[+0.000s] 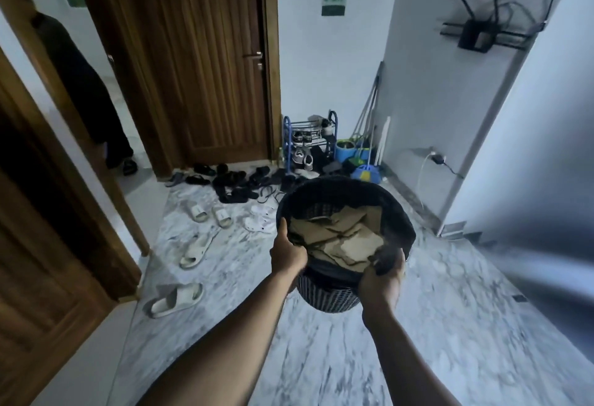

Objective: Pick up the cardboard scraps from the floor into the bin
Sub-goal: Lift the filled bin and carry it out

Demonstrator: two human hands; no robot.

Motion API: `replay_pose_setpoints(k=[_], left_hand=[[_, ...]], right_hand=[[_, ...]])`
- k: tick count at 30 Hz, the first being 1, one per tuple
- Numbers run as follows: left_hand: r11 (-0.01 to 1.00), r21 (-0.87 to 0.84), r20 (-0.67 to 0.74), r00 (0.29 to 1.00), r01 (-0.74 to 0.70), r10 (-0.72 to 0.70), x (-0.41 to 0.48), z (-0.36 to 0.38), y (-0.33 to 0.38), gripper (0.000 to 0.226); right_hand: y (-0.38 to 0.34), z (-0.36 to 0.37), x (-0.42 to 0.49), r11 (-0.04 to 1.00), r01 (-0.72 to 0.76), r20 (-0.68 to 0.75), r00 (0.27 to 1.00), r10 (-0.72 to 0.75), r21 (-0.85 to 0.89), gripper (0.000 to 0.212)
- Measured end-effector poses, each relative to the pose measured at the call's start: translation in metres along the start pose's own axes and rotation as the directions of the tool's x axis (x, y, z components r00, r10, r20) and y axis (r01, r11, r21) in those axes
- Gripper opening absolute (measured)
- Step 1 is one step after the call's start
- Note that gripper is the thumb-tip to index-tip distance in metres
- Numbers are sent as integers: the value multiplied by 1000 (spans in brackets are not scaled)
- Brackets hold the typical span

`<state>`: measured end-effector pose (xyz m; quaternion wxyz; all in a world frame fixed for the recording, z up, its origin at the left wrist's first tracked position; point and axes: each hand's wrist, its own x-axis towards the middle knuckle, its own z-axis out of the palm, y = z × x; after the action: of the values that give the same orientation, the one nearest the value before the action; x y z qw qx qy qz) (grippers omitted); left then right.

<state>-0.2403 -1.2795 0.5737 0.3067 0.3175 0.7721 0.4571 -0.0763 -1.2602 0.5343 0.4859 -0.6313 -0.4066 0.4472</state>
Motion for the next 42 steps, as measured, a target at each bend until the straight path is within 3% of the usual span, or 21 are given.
replay_pose_setpoints(k=[4,8,12,18,24,26,33,38,42], left_hand=[[997,-71,32,999,-28,30,78,49,24,68],[987,-153,67,997,43,-33,150,86,52,78],[977,-194,90,993,90,-74,219,119,75,67],[986,-116,106,989,117,-105,345,180,105,71],[992,-28,229,967,124,-115,475,276,143,64],[993,-26,257,960,116,-106,496,294,153,63],[986,153,421,907,-63,-8,593,455,214,70],[980,197,508,856,-6,-96,647,578,238,65],[962,261,571,816,-84,-83,694,659,252,79]], right_hand=[[-16,32,90,999,41,17,999,-40,-30,74],[-37,59,172,996,61,5,998,-60,-63,75],[-53,92,247,996,58,1,998,-58,-68,72],[-57,141,367,998,3,-34,999,-5,-55,69],[-55,174,506,996,-78,-128,989,73,-39,72],[-57,176,532,997,-73,-119,991,68,-37,72],[-36,146,695,963,-246,-265,927,267,109,74],[4,113,826,953,-298,-309,902,301,58,68],[8,94,897,930,-358,-292,883,367,83,67]])
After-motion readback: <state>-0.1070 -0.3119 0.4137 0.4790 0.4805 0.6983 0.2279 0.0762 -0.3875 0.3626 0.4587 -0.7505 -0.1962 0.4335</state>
